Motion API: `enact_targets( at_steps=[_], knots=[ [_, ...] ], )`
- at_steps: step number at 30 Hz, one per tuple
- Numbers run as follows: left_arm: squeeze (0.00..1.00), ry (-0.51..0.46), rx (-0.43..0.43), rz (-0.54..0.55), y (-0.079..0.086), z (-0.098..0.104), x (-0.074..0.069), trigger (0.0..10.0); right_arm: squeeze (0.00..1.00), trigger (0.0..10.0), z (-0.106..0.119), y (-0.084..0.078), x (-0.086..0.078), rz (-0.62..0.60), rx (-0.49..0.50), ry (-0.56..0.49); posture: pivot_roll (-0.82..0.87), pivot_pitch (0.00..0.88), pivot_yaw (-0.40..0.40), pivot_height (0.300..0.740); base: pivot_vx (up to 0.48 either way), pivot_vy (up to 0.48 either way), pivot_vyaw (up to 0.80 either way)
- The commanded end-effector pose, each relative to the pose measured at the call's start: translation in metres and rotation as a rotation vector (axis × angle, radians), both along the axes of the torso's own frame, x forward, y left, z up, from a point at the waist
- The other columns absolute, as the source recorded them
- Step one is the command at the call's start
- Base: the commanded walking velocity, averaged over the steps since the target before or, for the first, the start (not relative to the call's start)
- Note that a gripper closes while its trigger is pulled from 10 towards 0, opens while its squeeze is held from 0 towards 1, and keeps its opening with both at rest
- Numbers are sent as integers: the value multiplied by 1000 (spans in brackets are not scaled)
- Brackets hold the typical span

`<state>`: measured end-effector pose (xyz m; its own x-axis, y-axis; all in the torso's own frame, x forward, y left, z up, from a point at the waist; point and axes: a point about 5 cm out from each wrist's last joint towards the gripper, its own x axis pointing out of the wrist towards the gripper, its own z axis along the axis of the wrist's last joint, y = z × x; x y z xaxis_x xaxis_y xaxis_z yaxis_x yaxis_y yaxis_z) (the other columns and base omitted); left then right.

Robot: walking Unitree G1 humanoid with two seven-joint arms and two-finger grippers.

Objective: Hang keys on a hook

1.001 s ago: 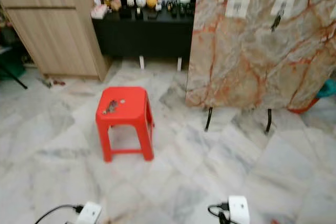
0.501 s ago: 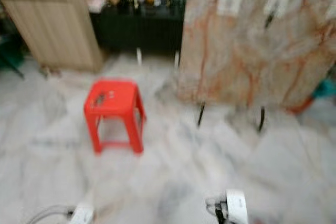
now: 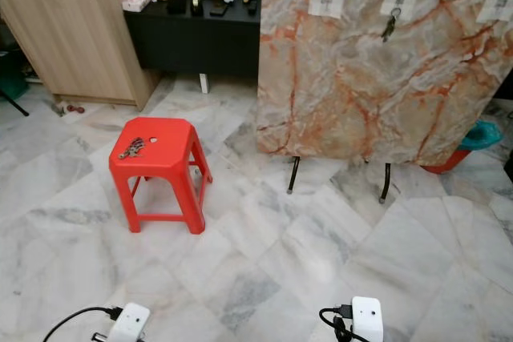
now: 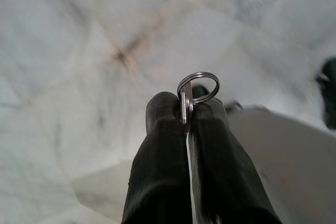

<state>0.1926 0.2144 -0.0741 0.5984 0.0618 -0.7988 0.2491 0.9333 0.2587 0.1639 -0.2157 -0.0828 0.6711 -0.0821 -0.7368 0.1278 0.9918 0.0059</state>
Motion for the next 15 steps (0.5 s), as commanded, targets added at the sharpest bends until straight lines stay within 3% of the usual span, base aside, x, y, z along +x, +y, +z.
enact_targets(
  at_steps=[1, 7, 13, 15],
  knots=[
    [0, -127, 7, -35, -3, 18, 29, 10000, 0, 10000, 1, -2, -1, -16, 7, -15, 81, 41, -65, 740, 0, 0, 0],
    [0, -273, -26, -42, -7, 42, 61, 10000, 0, 10000, 2, -1, 1, -13, 11, -30, 83, 35, -64, 740, 0, 0, 0],
    [0, -272, -65, -19, -11, 39, 57, 10000, 0, 10000, 1, -2, 1, -19, 9, -26, 80, 36, -65, 740, 0, 0, 0],
    [0, -316, -68, -34, -13, 45, 61, 10000, 0, 10000, 1, -2, 0, -44, 31, -34, 82, 38, -65, 740, 0, 0, 0]
  ],
)
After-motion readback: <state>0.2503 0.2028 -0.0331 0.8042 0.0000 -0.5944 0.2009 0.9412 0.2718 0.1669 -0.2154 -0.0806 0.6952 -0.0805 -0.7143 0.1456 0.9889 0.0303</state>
